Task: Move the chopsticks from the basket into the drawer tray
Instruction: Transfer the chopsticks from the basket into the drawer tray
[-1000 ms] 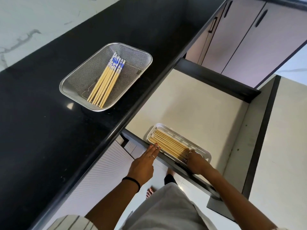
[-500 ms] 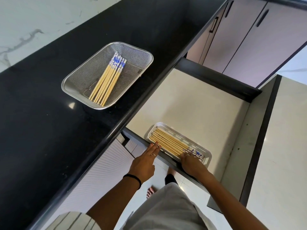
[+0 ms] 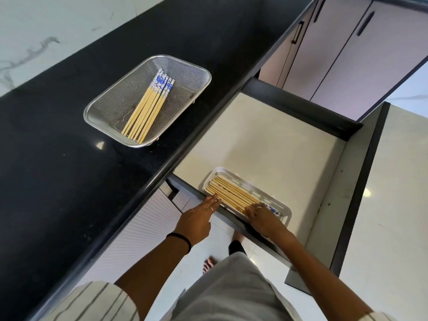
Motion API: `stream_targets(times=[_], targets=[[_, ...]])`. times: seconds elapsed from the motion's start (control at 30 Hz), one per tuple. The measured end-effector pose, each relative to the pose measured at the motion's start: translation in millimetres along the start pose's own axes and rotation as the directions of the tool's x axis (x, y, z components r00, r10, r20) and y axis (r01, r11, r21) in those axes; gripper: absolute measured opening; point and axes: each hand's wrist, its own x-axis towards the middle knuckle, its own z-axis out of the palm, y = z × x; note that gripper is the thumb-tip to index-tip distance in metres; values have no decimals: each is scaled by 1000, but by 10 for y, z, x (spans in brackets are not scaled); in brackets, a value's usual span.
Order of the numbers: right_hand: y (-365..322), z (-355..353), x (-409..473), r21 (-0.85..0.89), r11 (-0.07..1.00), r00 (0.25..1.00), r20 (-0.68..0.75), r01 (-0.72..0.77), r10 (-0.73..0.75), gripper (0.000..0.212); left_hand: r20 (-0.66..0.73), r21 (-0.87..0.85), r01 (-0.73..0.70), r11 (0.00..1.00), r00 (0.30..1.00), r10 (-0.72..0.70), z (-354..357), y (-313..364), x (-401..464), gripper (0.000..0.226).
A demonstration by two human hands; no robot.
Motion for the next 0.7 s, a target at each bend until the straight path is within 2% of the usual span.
stream_targets(times=[0.17, 0.23, 0.33, 0.47, 0.7], targets=[[-18, 3, -12, -35, 998, 998, 30, -57, 58, 40, -34, -18, 19, 1000, 999, -19, 33, 33, -6, 68], [-14, 38, -9, -38, 998, 999, -14, -50, 49, 37, -37, -17, 23, 1000, 999, -23, 34, 39, -6, 68], [-16, 48, -13, -12, 999, 998, -50, -32, 32, 46, -33, -28, 36, 999, 999, -37, 28, 45, -1, 67], [-16, 12, -54, -84, 996, 1000, 29, -4, 7, 44, -39, -28, 51, 998, 998, -52, 39, 46, 0, 67], [-85, -135, -37, -194, 980, 996, 82, 43, -27, 44, -29, -23, 57, 998, 998, -57, 21, 82, 16, 64]])
